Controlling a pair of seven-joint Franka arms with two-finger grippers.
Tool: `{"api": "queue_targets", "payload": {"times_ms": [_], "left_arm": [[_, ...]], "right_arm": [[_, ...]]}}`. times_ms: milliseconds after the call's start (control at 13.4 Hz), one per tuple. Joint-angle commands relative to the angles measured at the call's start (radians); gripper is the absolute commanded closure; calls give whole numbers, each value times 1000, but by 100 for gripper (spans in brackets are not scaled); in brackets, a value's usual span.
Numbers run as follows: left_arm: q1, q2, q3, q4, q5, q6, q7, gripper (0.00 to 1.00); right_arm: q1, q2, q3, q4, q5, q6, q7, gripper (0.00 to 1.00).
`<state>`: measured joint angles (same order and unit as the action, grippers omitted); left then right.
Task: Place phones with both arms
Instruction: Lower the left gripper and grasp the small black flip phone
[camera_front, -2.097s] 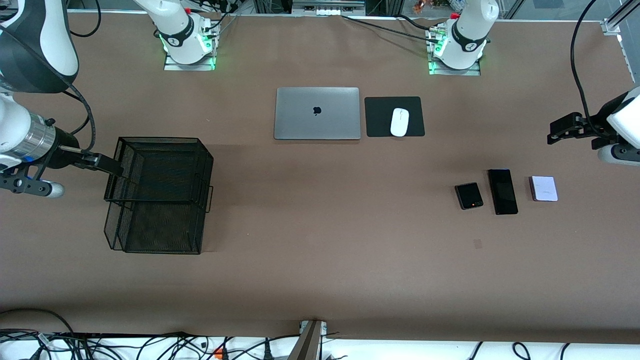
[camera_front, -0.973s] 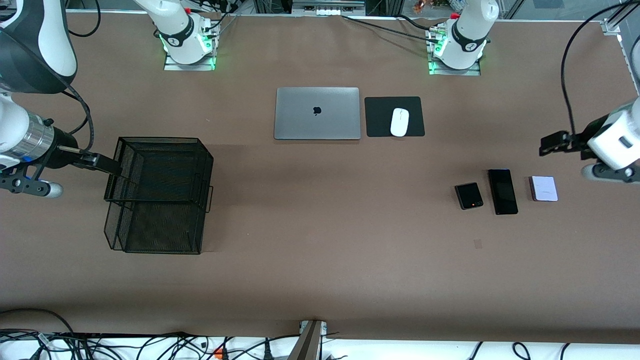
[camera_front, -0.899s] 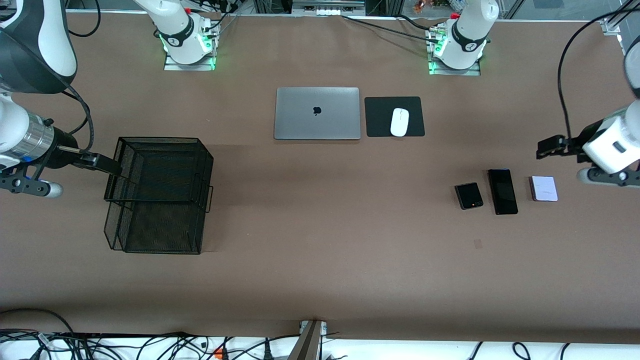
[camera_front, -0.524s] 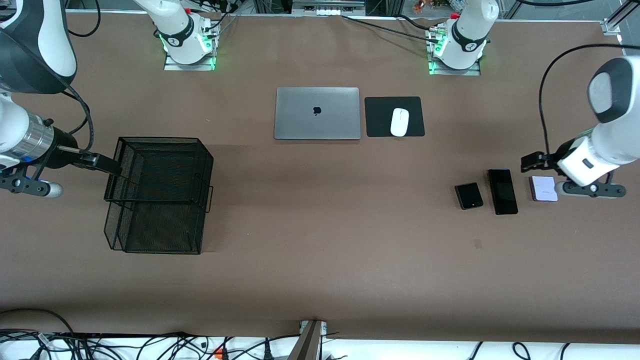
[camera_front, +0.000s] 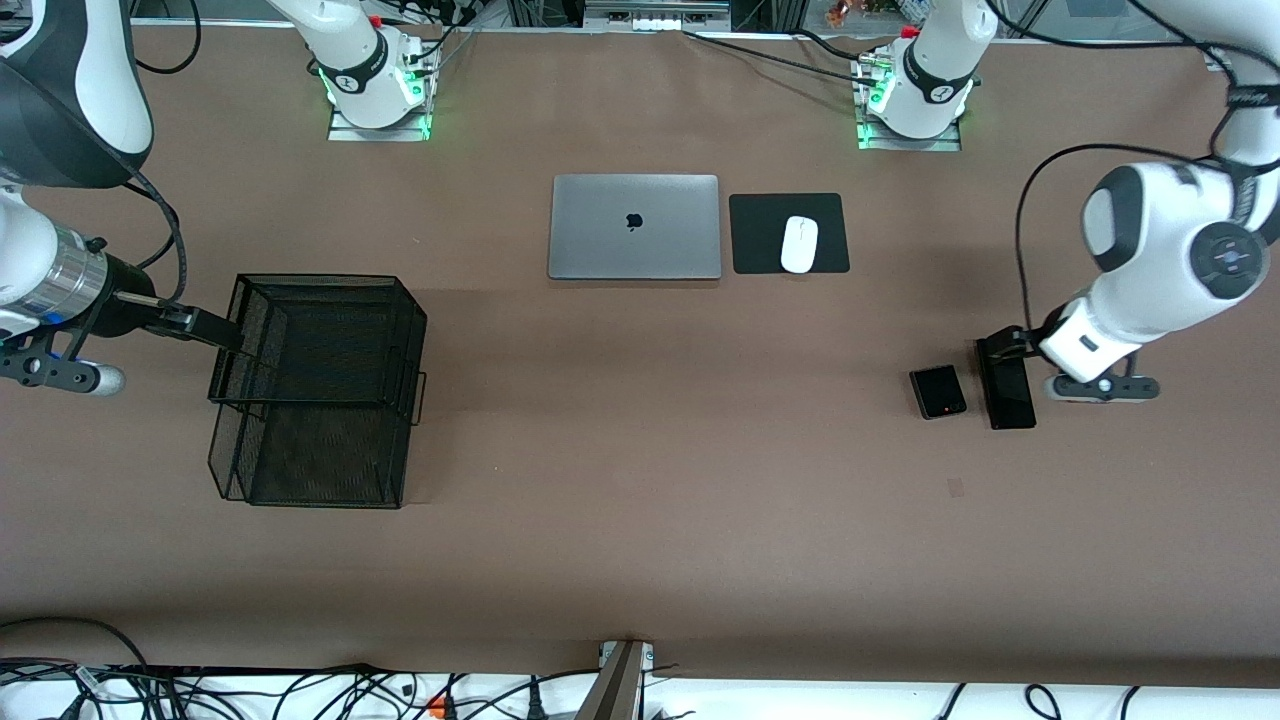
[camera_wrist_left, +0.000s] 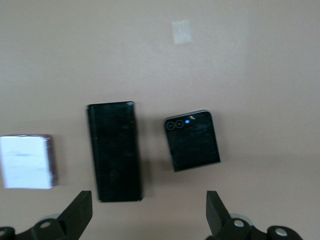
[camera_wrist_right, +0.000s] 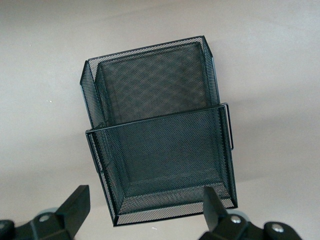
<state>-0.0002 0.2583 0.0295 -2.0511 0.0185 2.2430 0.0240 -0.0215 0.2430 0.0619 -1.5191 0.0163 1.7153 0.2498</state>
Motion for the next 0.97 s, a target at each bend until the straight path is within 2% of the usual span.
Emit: {"api": "queue_targets", "payload": {"times_ms": [0,225,449,899], "left_arm": [[-37,94,-5,3,23,101,-81,0],[-57,194,-5,-7,23,263,-127,0],[-57,243,-5,-46,21,401,-227,0],[-72,248,-3,-107,23,448,-346,0]], "right_arm": [[-6,-7,2,-1,10,-10,5,0],[-8,-8,2,-1,10,-10,5,0],[-8,-8,-1,-6,8,-10,5,0],[-8,-8,-8,-7,-2,-31,8,0]]}}
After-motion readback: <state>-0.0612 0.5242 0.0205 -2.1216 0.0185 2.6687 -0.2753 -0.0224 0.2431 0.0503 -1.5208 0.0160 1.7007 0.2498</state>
